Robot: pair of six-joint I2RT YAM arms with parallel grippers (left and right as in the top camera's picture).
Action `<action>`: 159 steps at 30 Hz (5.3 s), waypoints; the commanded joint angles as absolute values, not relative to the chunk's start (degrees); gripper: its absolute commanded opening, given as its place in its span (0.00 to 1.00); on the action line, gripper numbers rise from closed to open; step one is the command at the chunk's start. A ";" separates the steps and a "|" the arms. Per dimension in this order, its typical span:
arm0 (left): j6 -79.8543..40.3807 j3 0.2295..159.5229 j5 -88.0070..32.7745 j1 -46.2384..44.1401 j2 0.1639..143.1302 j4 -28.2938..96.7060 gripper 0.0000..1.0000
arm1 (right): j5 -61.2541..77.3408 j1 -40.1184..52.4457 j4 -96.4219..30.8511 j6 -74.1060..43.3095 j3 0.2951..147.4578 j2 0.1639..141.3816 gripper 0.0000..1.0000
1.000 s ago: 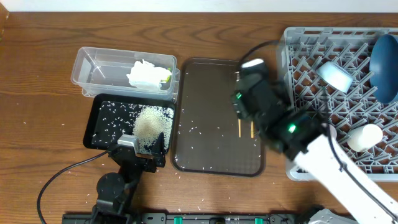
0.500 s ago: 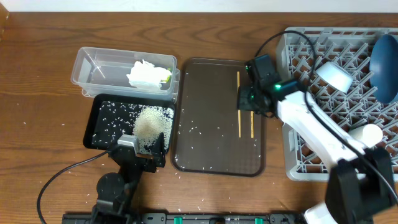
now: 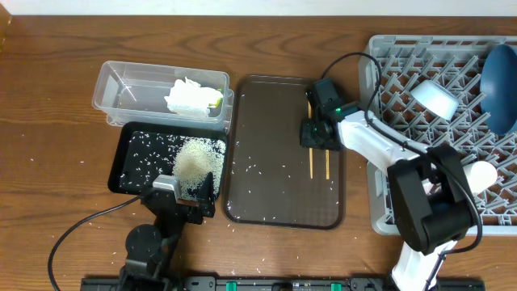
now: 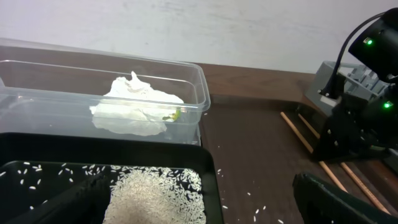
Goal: Sort waste into correct bins and load items into the dishwasher rack
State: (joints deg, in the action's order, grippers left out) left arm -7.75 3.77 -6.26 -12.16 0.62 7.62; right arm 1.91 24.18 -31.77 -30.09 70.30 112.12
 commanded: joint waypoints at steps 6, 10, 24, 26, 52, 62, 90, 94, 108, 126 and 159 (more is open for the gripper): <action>-8.21 2.44 -7.03 -12.34 0.23 8.27 0.96 | -4.49 25.89 -32.56 -31.20 70.00 113.97 0.01; -8.19 2.42 -7.03 -12.34 0.23 8.27 0.96 | -3.70 25.78 -32.69 -29.65 70.08 111.94 0.01; -8.21 2.42 -7.03 -12.34 0.23 8.27 0.96 | 2.81 15.20 -39.72 -8.12 70.17 83.31 0.01; -8.21 2.44 -7.03 -12.34 0.23 8.27 0.96 | 2.81 12.80 -40.53 -5.02 70.17 80.86 0.01; -8.21 2.42 -7.03 -12.34 0.23 8.27 0.96 | 0.25 8.43 -39.72 -6.83 70.50 86.52 0.42; -8.21 2.42 -7.03 -12.34 0.23 8.27 0.96 | -6.96 25.21 -39.88 -16.01 69.52 87.66 0.48; -8.21 2.42 -7.03 -12.34 0.23 8.27 0.96 | -11.11 24.51 -38.61 -24.08 70.57 112.51 0.01; -8.21 2.42 -7.03 -12.34 0.23 8.27 0.96 | -10.04 23.27 -38.59 -18.28 71.26 103.15 0.01; -8.21 2.42 -7.03 -12.34 0.23 8.25 0.96 | -5.72 4.60 -35.75 0.54 71.20 85.80 0.01; -8.19 2.42 -7.03 -12.34 0.23 8.27 0.96 | 0.54 6.04 -35.92 -5.85 71.24 80.07 0.47; -8.21 2.42 -7.03 -12.34 0.23 8.27 0.96 | 3.53 30.17 -56.51 -3.70 71.11 48.80 0.99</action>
